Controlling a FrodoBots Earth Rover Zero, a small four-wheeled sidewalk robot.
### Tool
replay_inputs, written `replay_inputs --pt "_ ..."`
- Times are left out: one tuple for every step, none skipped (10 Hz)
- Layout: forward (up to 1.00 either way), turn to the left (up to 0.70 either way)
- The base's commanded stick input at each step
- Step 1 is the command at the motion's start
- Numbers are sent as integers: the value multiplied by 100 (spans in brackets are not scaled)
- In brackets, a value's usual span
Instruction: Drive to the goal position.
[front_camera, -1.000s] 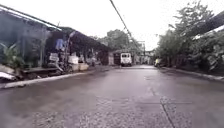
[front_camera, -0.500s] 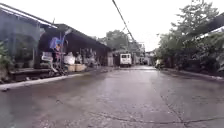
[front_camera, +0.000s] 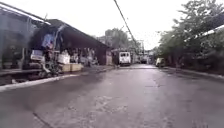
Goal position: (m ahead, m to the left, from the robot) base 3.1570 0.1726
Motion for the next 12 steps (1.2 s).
replay_inputs --pt "100 0" --pt "100 0" --pt "100 0" --pt "100 0" --pt "100 20" --pt "100 27" --pt "100 27" --pt "100 27" --pt "100 10" --pt "100 0" --pt "100 0" --pt "100 0"
